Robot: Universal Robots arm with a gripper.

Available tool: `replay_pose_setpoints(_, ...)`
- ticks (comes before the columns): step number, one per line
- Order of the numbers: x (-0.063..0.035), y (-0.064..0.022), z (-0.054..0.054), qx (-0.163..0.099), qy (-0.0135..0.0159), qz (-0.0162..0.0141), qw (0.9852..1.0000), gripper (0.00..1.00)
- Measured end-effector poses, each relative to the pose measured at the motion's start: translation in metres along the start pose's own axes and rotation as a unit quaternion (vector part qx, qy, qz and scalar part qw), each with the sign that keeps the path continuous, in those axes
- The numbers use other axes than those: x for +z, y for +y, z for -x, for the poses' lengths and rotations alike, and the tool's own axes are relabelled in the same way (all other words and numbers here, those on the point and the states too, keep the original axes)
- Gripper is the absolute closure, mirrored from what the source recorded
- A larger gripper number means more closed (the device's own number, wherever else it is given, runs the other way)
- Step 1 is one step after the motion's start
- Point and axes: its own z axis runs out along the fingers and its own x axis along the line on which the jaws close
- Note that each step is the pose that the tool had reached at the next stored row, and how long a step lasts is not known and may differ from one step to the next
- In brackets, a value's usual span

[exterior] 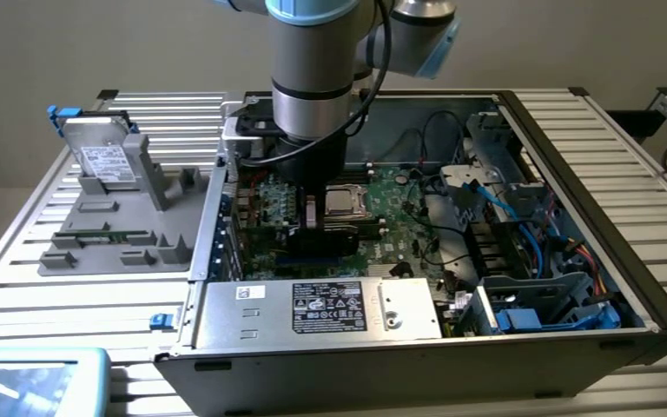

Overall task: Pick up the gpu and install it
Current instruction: 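Insert the gpu into the slot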

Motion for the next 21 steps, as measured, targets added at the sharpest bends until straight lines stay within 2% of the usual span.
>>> replay_pose_setpoints(21,0.0014,0.0002,-0.0006,-0.001,-0.0003,-0.0004,1.0,0.72)
